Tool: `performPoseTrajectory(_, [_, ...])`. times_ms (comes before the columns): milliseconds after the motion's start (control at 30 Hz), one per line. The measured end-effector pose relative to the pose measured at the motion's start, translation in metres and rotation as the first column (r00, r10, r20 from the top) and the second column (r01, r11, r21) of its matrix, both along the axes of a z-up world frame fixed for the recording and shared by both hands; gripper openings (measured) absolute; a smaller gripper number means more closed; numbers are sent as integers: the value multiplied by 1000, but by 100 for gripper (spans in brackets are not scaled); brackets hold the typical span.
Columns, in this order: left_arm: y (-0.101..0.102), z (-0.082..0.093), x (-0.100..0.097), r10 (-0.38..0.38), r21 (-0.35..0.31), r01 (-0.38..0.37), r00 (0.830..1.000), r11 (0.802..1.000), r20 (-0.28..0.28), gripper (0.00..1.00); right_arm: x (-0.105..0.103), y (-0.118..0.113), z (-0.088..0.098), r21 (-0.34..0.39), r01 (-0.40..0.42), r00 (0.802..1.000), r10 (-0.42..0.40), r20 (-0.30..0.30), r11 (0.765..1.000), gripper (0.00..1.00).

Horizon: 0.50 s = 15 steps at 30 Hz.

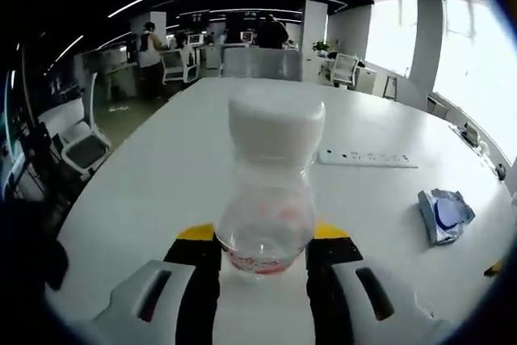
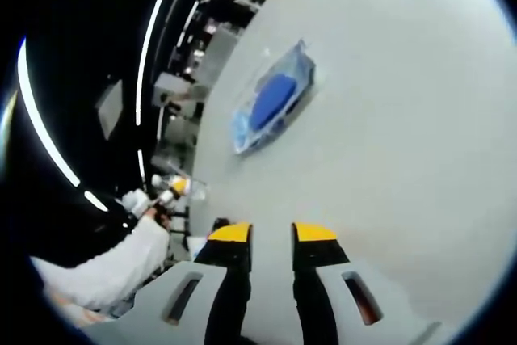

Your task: Arrange the tabletop items into an orderly group along one side of the table until the central work area is clear of visible clutter.

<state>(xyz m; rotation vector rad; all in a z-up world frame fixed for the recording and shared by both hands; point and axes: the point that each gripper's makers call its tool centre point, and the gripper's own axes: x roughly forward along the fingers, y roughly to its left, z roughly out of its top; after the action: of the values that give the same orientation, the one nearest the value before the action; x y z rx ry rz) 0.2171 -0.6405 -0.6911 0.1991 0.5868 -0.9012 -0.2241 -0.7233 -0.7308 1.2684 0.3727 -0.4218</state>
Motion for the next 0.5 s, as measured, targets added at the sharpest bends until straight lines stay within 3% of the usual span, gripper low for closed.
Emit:
performPoseTrajectory(67, [-3,8,2,11,-48,-11,1000,999,-5,46,1,1,1,-2,-2,1000,2,5,1000,17])
performPoseTrajectory(167, [-1,17,6,8,-37,-7,1000,999,20,57,2,3,3,-4,-10,1000,10,12,1000,17])
performPoseTrajectory(267, [-4,25,5,-3,-78,3,1000,997,7,80,4,5,6,-7,-15,1000,15,24,1000,17])
performPoseTrajectory(333, [-4,34,2,-18,-94,20,1000,995,25,90,4,5,8,-10,-11,999,11,32,1000,17])
performPoseTrajectory(500, [3,50,-7,-61,-90,66,997,994,56,92,0,10,12,-9,-2,999,2,54,1000,17])
